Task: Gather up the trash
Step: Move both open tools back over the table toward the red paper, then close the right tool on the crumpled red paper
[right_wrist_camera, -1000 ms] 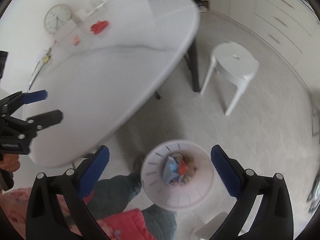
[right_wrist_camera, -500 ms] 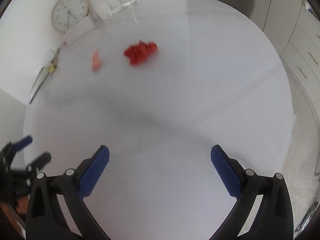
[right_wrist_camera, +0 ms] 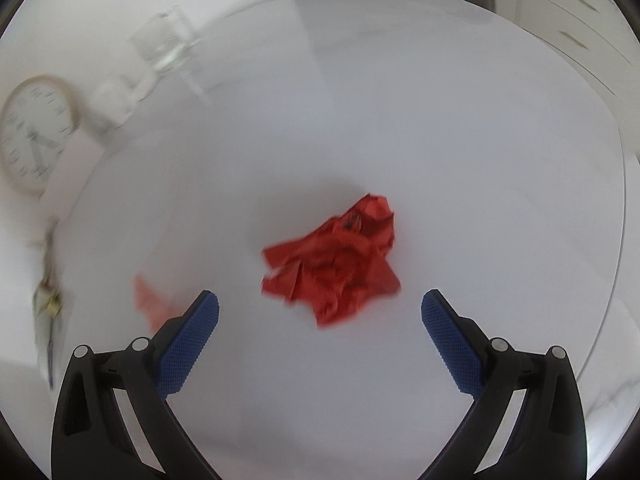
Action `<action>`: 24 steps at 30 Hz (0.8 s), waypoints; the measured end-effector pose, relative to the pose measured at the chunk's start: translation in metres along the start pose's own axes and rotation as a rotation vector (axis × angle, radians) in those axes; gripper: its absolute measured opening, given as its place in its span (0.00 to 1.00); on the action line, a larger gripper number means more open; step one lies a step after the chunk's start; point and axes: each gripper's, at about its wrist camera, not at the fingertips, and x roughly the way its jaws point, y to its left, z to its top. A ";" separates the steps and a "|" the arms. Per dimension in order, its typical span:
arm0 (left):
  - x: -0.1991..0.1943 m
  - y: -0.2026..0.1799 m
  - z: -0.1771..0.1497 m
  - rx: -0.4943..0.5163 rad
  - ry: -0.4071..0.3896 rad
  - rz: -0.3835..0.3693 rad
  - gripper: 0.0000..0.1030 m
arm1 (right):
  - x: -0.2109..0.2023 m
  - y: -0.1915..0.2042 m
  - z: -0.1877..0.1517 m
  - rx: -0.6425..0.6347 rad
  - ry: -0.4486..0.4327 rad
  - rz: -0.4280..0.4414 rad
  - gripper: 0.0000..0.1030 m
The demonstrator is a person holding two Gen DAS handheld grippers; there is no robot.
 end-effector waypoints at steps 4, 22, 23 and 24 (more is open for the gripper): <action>0.016 0.008 0.008 -0.005 0.006 -0.016 0.92 | 0.011 0.008 0.003 -0.034 -0.024 -0.056 0.98; 0.033 -0.025 0.041 0.090 -0.034 -0.101 0.92 | -0.001 -0.003 0.011 -0.276 -0.001 0.040 0.53; 0.037 -0.029 0.044 0.086 -0.031 -0.103 0.92 | -0.008 -0.007 0.011 -0.279 -0.006 0.050 0.53; 0.042 -0.034 0.049 0.084 -0.029 -0.116 0.92 | -0.015 -0.010 0.009 -0.283 -0.012 0.055 0.53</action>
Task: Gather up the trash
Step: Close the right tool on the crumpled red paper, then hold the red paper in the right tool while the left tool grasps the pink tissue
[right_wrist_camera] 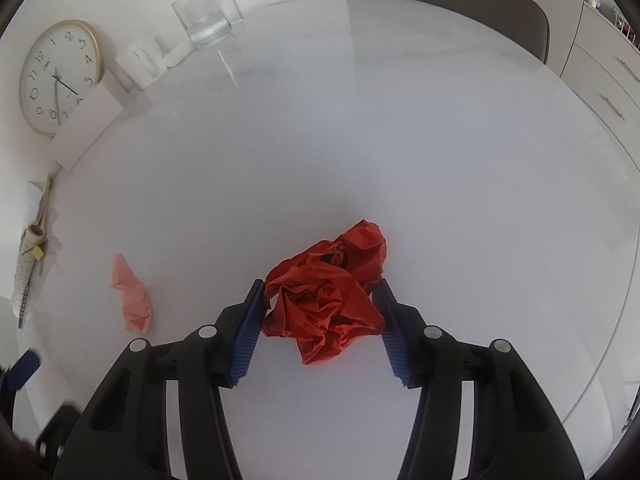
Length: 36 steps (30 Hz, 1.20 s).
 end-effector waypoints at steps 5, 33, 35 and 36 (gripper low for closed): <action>0.032 -0.020 0.021 -0.026 0.019 -0.010 0.92 | -0.038 -0.006 -0.012 -0.042 -0.034 0.029 0.53; 0.073 -0.040 0.047 -0.141 0.045 0.070 0.29 | -0.067 -0.020 -0.023 -0.067 -0.057 0.130 0.53; 0.063 -0.038 0.047 -0.145 0.035 0.062 0.29 | -0.072 -0.020 -0.024 -0.073 -0.060 0.129 0.53; 0.056 -0.039 0.046 -0.142 0.030 0.057 0.29 | -0.076 -0.019 -0.026 -0.075 -0.063 0.132 0.53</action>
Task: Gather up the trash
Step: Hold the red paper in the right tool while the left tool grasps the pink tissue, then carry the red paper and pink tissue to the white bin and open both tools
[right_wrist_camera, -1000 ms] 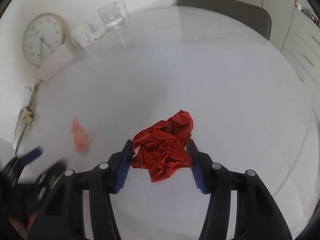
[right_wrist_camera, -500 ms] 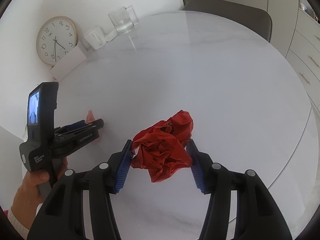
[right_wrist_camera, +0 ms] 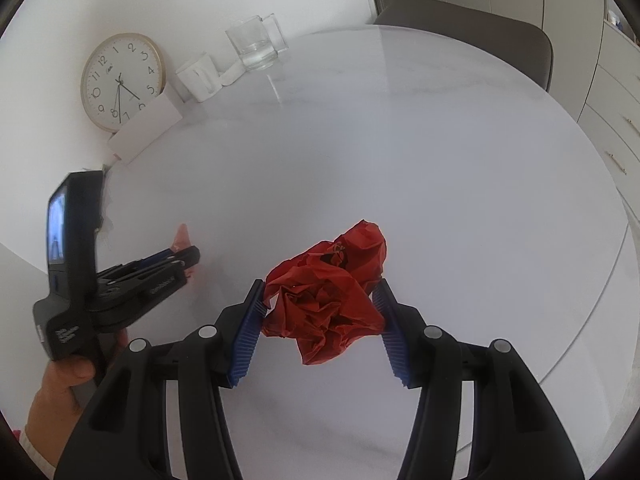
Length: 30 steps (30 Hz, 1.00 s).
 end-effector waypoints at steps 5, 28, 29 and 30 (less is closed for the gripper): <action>-0.041 -0.009 -0.018 0.048 -0.033 -0.015 0.30 | -0.028 0.010 -0.015 -0.042 -0.008 0.004 0.53; -0.218 -0.129 -0.231 0.254 -0.016 -0.186 0.30 | -0.245 -0.081 -0.241 -0.092 -0.028 0.022 0.54; -0.226 -0.136 -0.242 0.265 -0.019 -0.209 0.30 | -0.252 -0.089 -0.249 -0.091 -0.030 0.016 0.54; -0.233 -0.145 -0.255 0.276 -0.018 -0.234 0.30 | -0.265 -0.106 -0.268 -0.085 -0.023 -0.009 0.54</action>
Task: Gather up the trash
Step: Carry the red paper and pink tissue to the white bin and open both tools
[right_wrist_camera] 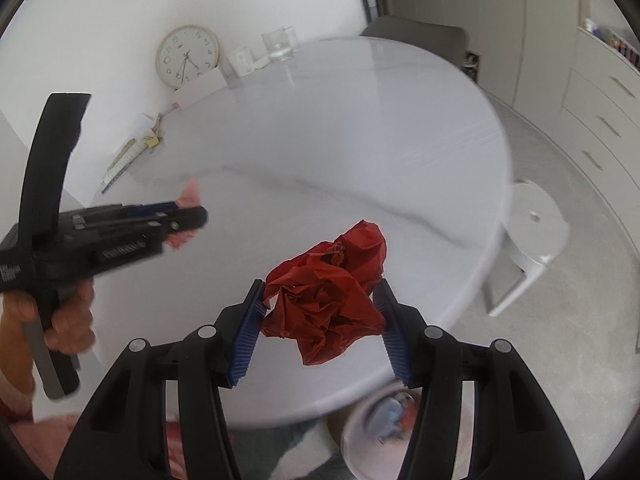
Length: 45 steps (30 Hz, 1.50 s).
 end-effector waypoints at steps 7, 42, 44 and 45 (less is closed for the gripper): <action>-0.007 -0.087 -0.052 0.119 0.038 -0.114 0.31 | 0.000 -0.076 -0.113 0.104 0.148 -0.046 0.55; 0.166 -0.259 -0.226 0.617 0.436 -0.124 0.79 | -0.041 -0.175 -0.242 0.268 0.183 -0.174 0.98; 0.176 -0.265 -0.233 0.662 0.469 -0.077 0.79 | -0.037 -0.177 -0.244 0.275 0.194 -0.177 0.98; 0.173 -0.266 -0.234 0.676 0.461 -0.064 0.79 | -0.035 -0.179 -0.245 0.276 0.198 -0.182 0.98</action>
